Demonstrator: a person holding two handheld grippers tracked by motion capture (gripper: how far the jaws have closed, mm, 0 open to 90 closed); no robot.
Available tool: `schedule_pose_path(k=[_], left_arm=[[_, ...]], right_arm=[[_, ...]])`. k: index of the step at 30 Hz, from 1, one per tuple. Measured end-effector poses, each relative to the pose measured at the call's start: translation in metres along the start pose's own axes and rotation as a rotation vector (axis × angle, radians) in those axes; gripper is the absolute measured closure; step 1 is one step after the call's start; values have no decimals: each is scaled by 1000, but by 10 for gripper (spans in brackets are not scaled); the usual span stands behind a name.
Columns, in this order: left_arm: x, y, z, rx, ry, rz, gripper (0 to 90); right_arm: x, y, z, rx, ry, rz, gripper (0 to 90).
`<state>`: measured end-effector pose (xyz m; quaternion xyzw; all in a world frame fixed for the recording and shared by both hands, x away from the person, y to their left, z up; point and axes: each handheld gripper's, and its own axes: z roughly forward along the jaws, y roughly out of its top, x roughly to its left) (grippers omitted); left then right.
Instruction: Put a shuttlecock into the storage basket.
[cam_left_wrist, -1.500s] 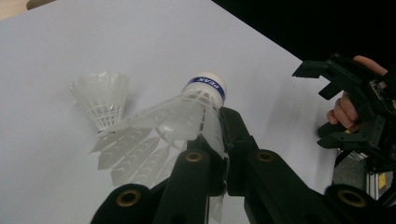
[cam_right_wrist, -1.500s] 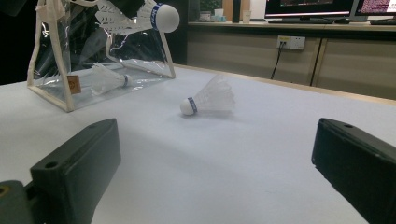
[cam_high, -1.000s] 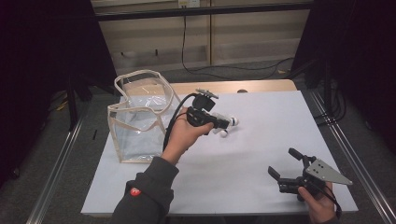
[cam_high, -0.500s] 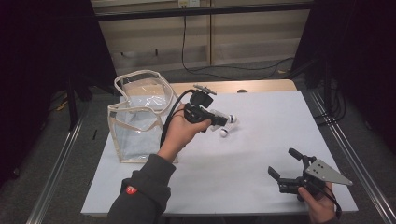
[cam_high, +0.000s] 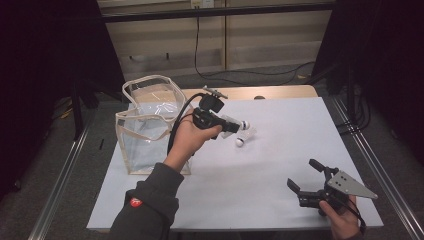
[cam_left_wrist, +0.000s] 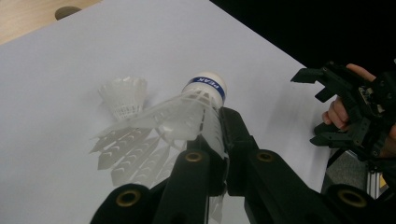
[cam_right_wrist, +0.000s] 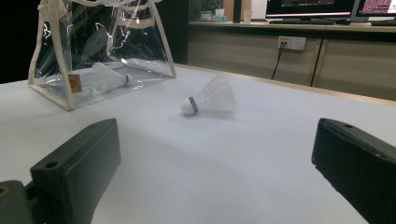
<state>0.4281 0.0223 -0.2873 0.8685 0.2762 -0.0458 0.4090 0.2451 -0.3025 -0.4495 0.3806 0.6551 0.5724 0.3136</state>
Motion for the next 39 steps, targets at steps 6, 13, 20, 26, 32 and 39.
schedule_pose_path(k=[6,13,20,26,32,39], left_arm=[[-1,3,-5,5,3,1,893],[0,6,-12,11,-1,6,892],[-1,8,-17,18,22,12,892],[0,10,-21,16,16,5,893],[2,12,-24,13,13,1,892],[2,14,-29,17,24,8,892]], right_arm=[[0,0,0,2,1,1,11],[1,0,0,0,1,2,11],[1,0,0,1,2,3,11],[0,0,-2,-2,0,0,11],[0,0,-2,2,-1,-3,11],[1,0,-2,4,2,-5,11]])
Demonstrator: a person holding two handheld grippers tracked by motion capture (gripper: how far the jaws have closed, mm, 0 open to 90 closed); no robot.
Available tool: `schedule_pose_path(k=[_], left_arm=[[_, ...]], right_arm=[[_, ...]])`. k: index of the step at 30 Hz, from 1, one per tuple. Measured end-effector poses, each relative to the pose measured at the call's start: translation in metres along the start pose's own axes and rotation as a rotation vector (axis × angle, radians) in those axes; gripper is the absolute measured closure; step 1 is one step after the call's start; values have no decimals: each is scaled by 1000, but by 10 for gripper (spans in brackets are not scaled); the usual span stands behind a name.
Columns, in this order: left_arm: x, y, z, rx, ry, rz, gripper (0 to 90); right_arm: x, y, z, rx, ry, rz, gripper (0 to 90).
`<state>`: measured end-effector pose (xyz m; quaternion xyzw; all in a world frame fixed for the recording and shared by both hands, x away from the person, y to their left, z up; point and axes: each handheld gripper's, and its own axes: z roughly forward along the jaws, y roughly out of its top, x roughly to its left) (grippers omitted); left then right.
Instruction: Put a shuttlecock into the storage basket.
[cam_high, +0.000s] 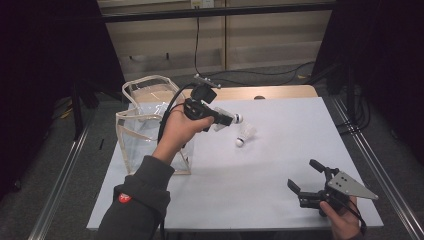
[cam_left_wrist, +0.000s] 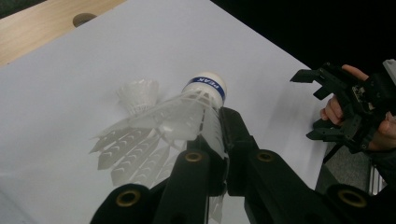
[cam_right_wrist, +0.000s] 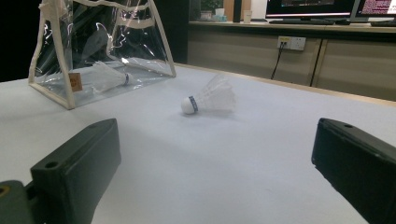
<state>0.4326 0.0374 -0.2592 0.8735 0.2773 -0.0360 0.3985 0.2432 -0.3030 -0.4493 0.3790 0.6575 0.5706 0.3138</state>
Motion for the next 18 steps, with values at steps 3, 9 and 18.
schedule_pose_path(k=[3,9,18], left_arm=[[0,1,-2,-5,-1,-6,893],[0,3,-8,-6,7,-2,893],[1,6,-16,-12,13,-3,893]], right_arm=[[0,0,0,-1,1,-1,11],[0,0,0,-3,0,-3,11],[0,0,1,-3,0,-4,11]])
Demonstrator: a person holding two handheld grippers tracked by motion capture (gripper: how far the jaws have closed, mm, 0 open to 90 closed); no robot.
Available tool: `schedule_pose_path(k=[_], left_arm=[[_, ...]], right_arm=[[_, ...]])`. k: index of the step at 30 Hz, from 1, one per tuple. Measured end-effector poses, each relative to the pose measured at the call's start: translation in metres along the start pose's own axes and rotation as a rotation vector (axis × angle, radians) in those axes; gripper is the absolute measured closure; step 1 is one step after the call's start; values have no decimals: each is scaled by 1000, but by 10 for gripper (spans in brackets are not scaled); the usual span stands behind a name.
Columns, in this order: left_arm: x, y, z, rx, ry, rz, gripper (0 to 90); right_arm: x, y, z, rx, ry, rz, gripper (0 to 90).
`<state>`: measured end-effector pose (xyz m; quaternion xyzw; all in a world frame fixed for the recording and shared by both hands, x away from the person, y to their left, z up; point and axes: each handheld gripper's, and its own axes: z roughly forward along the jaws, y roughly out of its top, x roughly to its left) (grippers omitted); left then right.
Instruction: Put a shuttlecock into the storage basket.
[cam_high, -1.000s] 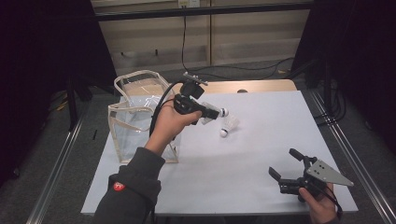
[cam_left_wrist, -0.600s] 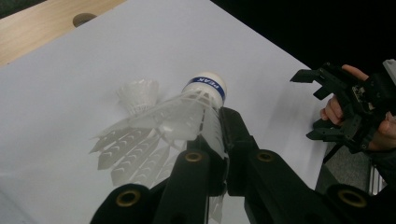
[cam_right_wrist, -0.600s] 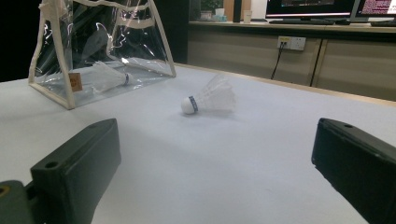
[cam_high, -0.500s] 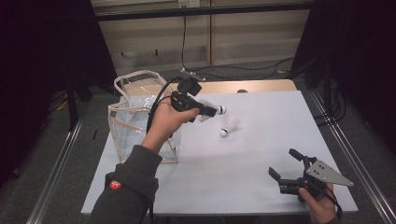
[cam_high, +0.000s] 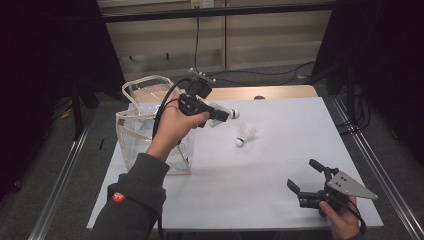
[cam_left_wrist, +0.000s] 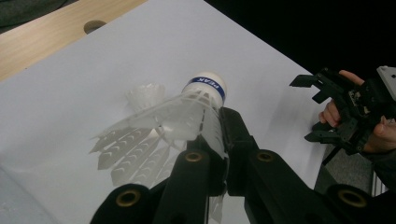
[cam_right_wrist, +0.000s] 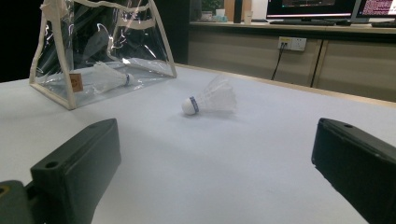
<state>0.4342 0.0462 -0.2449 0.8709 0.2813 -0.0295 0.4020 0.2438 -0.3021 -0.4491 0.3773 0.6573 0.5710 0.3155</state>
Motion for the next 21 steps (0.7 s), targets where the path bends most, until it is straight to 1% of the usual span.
schedule_pose_path(k=[4,6,7,9,12,13,21], left_arm=[[1,2,-3,6,6,5,892],[1,2,-4,4,6,-2,893],[2,2,-5,7,7,3,893],[2,2,-6,1,7,-5,893],[3,3,-9,5,10,0,893],[2,3,-10,-1,12,-7,893],[2,7,-14,6,16,4,892]], right_arm=[[0,0,0,0,-1,2,11],[0,0,0,0,-1,1,11],[0,0,0,-1,0,3,11],[1,0,1,-3,2,5,11],[1,0,1,-3,3,6,11],[1,0,1,-1,4,6,11],[1,0,0,-3,0,5,11]])
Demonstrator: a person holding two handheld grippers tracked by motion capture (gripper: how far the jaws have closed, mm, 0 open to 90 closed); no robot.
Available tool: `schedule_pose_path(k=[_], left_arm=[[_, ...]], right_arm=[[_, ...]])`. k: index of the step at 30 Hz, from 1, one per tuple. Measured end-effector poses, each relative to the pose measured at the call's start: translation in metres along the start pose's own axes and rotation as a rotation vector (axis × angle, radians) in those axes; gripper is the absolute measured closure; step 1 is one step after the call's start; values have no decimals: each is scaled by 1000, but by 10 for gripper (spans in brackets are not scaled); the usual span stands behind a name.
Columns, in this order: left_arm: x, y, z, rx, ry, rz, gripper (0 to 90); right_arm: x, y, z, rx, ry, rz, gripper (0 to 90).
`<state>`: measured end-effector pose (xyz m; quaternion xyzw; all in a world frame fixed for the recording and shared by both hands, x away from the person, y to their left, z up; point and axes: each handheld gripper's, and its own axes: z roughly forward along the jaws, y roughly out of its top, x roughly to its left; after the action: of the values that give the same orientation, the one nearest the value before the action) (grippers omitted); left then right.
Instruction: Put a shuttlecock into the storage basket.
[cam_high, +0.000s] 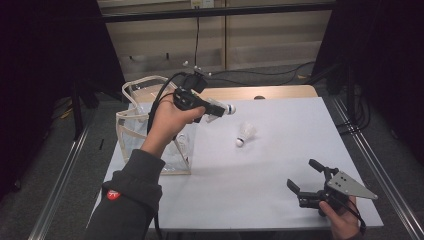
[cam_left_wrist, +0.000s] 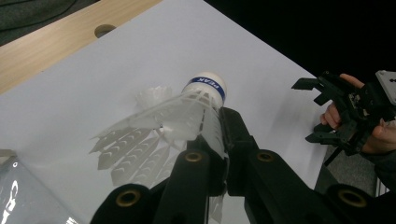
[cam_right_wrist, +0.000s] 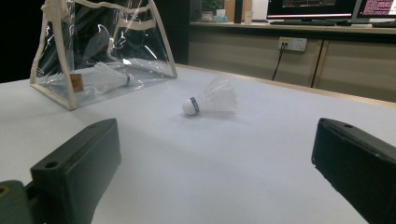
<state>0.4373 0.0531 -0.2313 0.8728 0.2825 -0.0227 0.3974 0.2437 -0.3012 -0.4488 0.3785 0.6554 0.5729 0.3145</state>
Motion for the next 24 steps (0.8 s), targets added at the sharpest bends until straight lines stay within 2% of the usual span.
schedule_pose_path(k=[24], left_arm=[[7,3,-12,-5,27,-16,892]], right_arm=[[0,0,0,1,1,2,11]])
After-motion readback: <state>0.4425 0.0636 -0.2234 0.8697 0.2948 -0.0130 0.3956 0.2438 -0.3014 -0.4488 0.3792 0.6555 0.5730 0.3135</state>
